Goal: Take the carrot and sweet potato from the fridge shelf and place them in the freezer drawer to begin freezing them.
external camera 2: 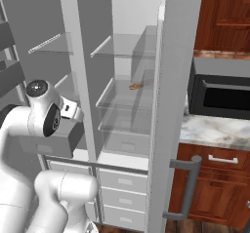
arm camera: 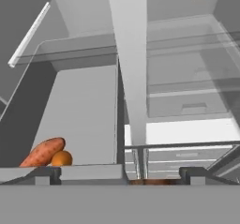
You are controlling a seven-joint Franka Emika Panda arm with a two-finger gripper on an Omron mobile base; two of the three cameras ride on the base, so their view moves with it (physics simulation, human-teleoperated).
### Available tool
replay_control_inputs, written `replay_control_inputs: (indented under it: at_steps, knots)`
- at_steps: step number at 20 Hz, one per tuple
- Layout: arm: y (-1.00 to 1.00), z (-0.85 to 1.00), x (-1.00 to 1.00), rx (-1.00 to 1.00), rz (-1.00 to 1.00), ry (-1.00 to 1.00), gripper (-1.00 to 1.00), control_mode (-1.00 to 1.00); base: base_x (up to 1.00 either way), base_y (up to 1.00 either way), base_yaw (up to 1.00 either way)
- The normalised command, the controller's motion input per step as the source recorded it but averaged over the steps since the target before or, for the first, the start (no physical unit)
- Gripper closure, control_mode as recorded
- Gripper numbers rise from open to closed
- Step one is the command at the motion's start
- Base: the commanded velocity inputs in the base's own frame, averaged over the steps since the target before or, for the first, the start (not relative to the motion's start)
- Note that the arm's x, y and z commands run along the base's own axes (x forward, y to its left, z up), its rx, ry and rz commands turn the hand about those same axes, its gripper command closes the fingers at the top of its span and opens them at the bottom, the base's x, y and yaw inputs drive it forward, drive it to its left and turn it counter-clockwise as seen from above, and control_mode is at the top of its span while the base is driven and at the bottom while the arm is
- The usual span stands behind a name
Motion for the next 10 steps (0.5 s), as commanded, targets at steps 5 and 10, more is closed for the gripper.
replay_control_inputs:
  at_steps: [5, 10]
  knots:
    - [-0.21, 0.36, 0.00, 0.00, 0.00, -0.02, -1.00, -1.00, 0.00, 0.00, 0.00]
    - [-0.21, 0.41, 0.00, 0.00, 0.00, -0.02, -1.00, -1.00, 0.00, 0.00, 0.00]
